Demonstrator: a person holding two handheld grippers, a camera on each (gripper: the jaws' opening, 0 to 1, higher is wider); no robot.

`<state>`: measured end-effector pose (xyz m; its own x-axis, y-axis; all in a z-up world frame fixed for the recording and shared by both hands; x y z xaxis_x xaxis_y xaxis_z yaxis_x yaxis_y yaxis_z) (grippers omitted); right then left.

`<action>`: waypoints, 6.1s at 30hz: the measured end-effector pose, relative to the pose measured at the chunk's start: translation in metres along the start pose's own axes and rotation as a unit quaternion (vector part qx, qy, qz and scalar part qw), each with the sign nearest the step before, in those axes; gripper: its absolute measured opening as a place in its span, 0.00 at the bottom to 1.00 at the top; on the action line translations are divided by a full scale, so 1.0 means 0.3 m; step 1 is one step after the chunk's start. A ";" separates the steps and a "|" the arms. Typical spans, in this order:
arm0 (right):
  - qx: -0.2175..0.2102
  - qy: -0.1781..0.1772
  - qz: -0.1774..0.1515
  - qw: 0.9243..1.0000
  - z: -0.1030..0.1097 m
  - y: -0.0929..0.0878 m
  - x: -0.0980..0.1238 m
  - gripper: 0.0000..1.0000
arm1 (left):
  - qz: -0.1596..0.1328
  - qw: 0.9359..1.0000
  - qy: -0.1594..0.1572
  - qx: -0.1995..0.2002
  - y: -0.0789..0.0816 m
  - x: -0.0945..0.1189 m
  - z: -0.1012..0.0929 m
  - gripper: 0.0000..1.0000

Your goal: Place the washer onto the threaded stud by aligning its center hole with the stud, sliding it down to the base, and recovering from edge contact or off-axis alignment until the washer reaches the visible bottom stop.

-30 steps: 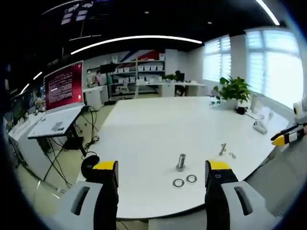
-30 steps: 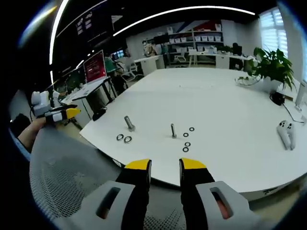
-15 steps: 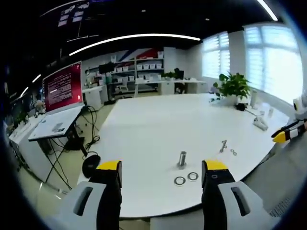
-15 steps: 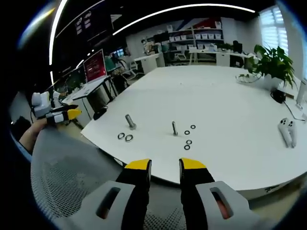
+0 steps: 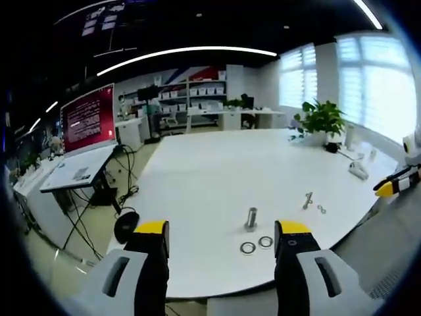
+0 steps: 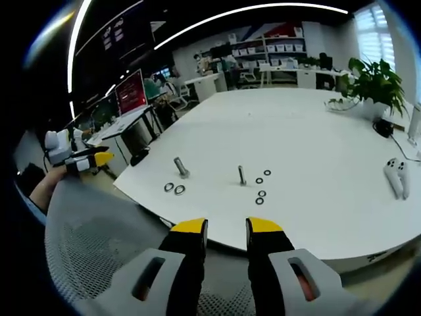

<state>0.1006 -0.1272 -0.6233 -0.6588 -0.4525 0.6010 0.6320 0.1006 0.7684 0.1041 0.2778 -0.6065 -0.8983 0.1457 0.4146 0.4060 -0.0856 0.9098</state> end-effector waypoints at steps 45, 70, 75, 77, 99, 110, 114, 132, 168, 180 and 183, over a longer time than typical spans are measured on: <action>-0.005 0.015 0.014 1.000 0.003 -0.003 -0.004 0.26 | 0.003 1.000 -0.002 0.004 -0.004 -0.001 -0.001 0.61; -0.009 0.016 0.013 1.000 0.000 -0.003 -0.005 0.26 | 0.011 1.000 -0.007 0.002 -0.008 -0.003 -0.005 0.60; -0.009 0.016 0.013 1.000 0.000 -0.004 -0.005 0.26 | 0.012 1.000 -0.008 0.003 -0.009 -0.001 -0.007 0.59; -0.009 0.016 0.013 1.000 0.000 -0.004 -0.005 0.26 | 0.014 1.000 -0.008 0.004 -0.009 -0.002 -0.007 0.59; -0.010 0.018 0.014 1.000 0.001 -0.003 -0.006 0.26 | 0.020 1.000 -0.012 0.005 -0.011 -0.004 -0.011 0.57; -0.009 0.020 0.016 1.000 0.002 -0.002 -0.008 0.26 | 0.023 1.000 -0.013 0.005 -0.013 -0.005 -0.008 0.55; -0.007 0.022 0.019 1.000 0.003 -0.003 -0.008 0.26 | 0.025 1.000 -0.015 0.004 -0.014 -0.005 -0.010 0.55; -0.003 0.022 0.034 0.999 0.005 -0.008 -0.010 0.26 | 0.033 0.999 -0.015 -0.001 -0.016 -0.008 -0.007 0.55; -0.009 0.019 0.028 0.999 0.002 -0.009 -0.008 0.26 | 0.039 0.999 -0.031 -0.002 -0.017 -0.012 -0.014 0.47; -0.004 0.024 0.037 0.999 0.004 -0.011 -0.011 0.27 | 0.040 0.999 -0.030 0.003 -0.020 -0.012 -0.013 0.45; -0.005 0.023 0.036 0.999 0.006 -0.012 -0.010 0.27 | 0.040 0.999 -0.030 0.003 -0.020 -0.010 -0.016 0.45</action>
<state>0.0997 -0.1246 -0.6274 -0.5922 -0.4848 0.6437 0.6816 0.1247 0.7210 0.1034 0.2730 -0.6133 -0.8508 0.1977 0.4869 0.4779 -0.0944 0.8733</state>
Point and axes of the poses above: the point that each gripper's makers call its tool centre point, and the gripper's own axes: x roughly backward along the fingers, z roughly to its left, y roughly out of its top, the point moved 10 cm from there along x, roughly backward along the fingers
